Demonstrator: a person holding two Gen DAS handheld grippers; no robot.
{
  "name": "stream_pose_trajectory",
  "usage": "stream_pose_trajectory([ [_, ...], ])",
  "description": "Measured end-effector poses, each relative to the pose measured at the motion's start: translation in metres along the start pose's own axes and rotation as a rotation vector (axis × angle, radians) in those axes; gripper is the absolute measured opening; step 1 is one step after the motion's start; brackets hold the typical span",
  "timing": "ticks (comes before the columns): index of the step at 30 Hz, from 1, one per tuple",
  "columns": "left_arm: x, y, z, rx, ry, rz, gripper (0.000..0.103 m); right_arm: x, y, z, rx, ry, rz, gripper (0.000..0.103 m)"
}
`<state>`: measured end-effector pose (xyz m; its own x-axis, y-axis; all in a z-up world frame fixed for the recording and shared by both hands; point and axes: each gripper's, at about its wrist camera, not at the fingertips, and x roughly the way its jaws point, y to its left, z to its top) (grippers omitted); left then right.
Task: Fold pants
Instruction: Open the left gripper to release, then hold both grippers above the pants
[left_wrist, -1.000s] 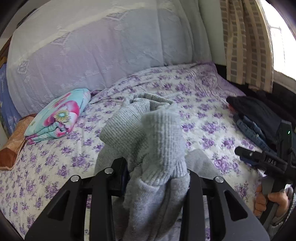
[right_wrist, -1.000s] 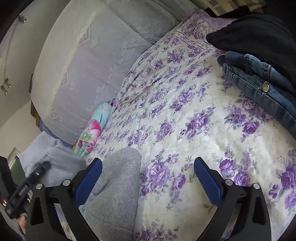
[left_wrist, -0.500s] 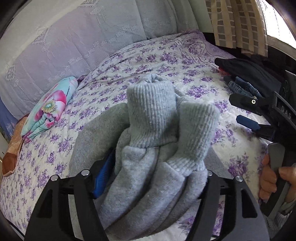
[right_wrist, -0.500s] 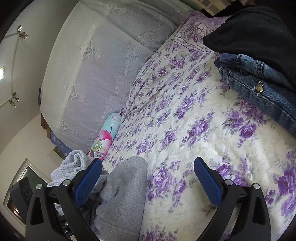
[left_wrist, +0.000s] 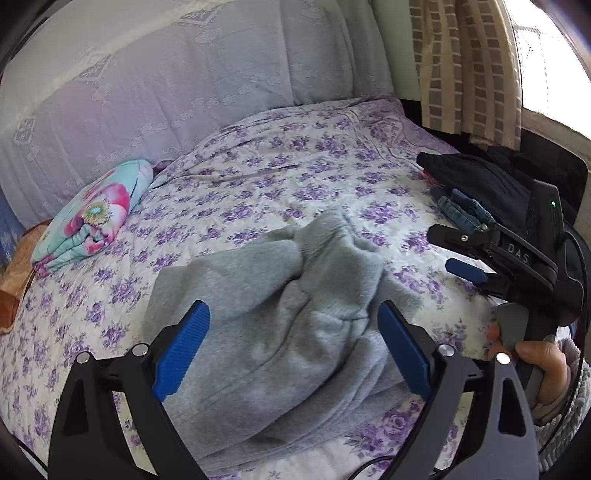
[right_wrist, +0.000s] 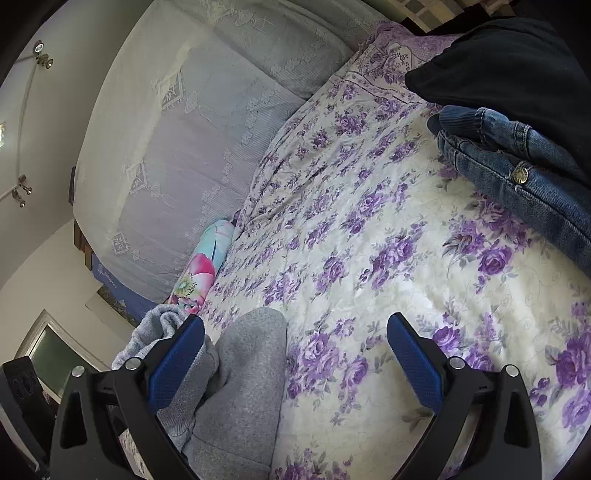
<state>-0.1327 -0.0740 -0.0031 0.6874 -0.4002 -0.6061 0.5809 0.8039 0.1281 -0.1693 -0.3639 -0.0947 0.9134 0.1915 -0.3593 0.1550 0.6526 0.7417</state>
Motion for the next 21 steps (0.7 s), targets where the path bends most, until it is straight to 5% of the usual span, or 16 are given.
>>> stream_pose_trajectory([
  [11, 0.006, 0.083, -0.031, -0.266, 0.059, 0.044, 0.092, -0.006, 0.013, -0.002, -0.076, -0.027, -0.018, 0.099],
  [17, 0.021, 0.105, -0.049, -0.34, 0.109, 0.038, 0.094, -0.02, 0.114, -0.018, -0.478, -0.068, 0.027, 0.099],
  [21, 0.027, 0.109, -0.059, -0.363, 0.119, 0.02, 0.097, -0.01, 0.174, -0.032, -0.714, -0.082, -0.032, 0.099],
])
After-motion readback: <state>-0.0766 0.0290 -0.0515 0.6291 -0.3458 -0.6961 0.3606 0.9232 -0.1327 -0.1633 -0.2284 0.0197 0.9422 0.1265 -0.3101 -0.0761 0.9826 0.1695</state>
